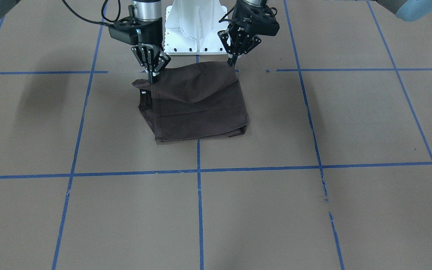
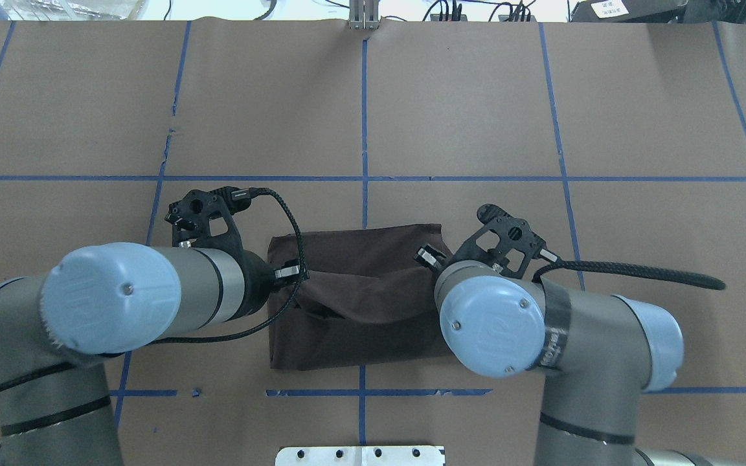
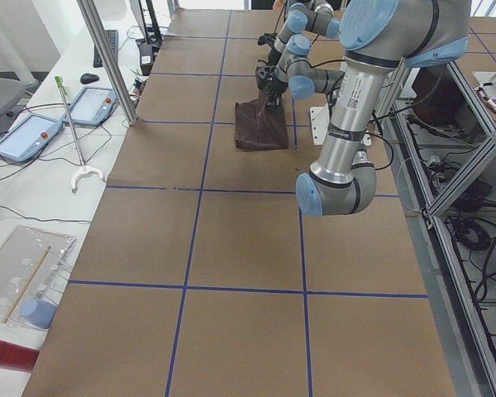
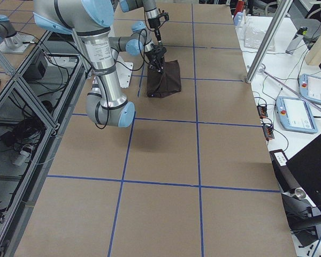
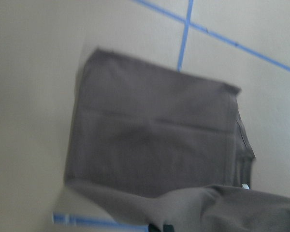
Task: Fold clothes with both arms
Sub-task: 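Lift the near edge with both grippers and fold it away from the robot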
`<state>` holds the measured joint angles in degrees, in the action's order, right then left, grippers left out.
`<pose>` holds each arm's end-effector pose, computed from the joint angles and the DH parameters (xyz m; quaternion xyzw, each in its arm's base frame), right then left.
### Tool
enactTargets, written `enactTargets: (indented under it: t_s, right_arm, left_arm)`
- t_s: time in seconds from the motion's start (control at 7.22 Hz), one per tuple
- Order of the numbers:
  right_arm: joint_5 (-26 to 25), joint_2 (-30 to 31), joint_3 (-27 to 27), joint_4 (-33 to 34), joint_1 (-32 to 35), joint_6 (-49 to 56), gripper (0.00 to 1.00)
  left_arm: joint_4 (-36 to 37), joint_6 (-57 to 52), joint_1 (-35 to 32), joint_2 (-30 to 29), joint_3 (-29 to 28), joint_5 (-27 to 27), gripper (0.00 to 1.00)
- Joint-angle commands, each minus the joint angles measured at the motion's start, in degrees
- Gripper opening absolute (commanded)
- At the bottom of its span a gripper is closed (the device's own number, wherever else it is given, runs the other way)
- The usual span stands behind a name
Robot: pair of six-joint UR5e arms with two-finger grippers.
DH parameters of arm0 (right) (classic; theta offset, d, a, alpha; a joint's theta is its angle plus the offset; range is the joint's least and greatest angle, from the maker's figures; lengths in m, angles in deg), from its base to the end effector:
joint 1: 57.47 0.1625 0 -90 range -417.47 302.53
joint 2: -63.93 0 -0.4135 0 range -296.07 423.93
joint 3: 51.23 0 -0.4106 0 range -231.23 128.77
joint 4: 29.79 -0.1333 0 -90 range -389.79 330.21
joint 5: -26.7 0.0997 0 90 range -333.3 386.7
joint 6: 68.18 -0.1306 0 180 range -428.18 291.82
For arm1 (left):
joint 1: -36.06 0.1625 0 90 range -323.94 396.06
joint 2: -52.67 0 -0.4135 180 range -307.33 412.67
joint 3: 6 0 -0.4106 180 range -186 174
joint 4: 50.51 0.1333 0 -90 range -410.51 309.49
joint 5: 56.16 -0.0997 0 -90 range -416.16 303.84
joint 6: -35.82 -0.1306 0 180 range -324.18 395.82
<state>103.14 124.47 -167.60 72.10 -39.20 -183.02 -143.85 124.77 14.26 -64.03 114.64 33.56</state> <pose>-0.5125 -0.3418 0.2051 0.0880 -0.3772 0.3794 0.8403 0.4796 -0.3361 0.1633 0.1021 0.4947 -0.1566 0.8487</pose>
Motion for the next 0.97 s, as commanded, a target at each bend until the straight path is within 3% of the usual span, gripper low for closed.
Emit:
enactTargets:
  t_s: [0.0, 0.42, 0.83]
  right_arm:
    - [1.0, -3.3, 9.7, -5.3, 4.3, 2.5, 0.0]
    - [1.4, -4.2, 17.0, -12.5, 4.8, 2.6, 0.0]
    - [1.8, -4.1, 17.6, -12.6, 5.1, 3.4, 0.0]
  left_arm:
    - [-7.9, -1.9, -2.5, -0.1, -9.2, -0.1, 0.0]
    - [-13.0, -2.1, -3.9, -0.1, -14.8, -0.1, 0.0]
    - [-14.1, -6.0, -4.6, -0.2, -16.7, -0.2, 0.0]
